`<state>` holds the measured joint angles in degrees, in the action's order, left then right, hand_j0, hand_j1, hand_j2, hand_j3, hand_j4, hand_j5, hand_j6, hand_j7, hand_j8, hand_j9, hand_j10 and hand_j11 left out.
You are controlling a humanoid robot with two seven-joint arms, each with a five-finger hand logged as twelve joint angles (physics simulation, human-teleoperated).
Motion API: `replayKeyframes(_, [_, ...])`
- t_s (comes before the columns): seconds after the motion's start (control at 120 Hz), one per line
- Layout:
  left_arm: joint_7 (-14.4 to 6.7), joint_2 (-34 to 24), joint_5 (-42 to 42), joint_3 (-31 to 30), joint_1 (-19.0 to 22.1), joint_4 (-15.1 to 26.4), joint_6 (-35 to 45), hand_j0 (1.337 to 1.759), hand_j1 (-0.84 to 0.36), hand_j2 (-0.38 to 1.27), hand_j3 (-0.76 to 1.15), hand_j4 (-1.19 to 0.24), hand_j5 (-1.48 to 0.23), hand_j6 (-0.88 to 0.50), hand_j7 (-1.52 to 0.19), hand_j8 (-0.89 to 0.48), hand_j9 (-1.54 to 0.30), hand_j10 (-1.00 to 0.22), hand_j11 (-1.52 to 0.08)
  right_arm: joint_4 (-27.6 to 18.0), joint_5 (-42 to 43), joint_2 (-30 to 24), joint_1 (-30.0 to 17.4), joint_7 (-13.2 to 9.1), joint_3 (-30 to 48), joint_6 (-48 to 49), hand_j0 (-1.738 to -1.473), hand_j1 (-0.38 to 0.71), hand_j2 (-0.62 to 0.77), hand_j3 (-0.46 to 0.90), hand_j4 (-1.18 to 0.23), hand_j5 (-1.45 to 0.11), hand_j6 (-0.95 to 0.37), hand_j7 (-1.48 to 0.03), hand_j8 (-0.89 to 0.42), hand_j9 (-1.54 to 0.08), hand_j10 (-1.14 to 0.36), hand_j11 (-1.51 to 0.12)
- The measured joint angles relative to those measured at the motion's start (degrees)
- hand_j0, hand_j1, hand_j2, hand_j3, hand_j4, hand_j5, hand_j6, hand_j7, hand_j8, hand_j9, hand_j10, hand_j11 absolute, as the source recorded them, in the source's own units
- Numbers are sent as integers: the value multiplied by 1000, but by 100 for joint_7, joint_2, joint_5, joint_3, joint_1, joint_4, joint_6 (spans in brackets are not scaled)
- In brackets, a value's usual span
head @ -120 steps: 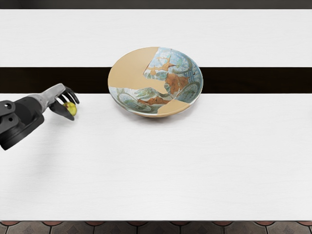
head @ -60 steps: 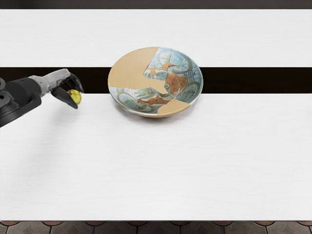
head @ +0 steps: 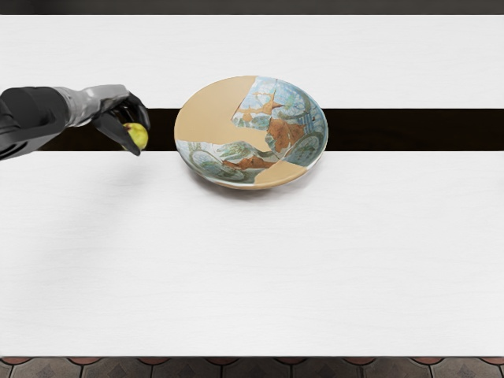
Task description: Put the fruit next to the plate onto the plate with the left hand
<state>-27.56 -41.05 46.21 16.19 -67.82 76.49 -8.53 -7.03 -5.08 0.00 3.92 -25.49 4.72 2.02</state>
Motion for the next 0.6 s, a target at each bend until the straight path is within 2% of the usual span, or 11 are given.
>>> replayKeyframes(0.175, [-175,37,-220,160,-251,-5,-330,1648,-345,370,0,-722,-1124,-383,-1067,-332,-1038,-534,-1055,0,5,0,2,0,-5,0,-1658,-349,0,0,0,0,0,0,0,0,0,0])
replayKeyframes(0.275, [-295,162,-404,188,-527,-8,-436,1648,-354,376,0,-726,-1154,-362,-1092,-323,-1050,-526,-1071,0,11,0,3,0,-6,6,-1658,-349,0,0,0,0,0,0,0,0,0,0])
replayKeyframes(0.6, [-576,693,-799,209,-838,-48,-521,1648,-317,340,0,-755,-1199,-371,-1122,-325,-1097,-542,-1113,-1,99,0,5,0,-6,13,-1658,-349,0,0,0,0,0,0,0,0,0,0])
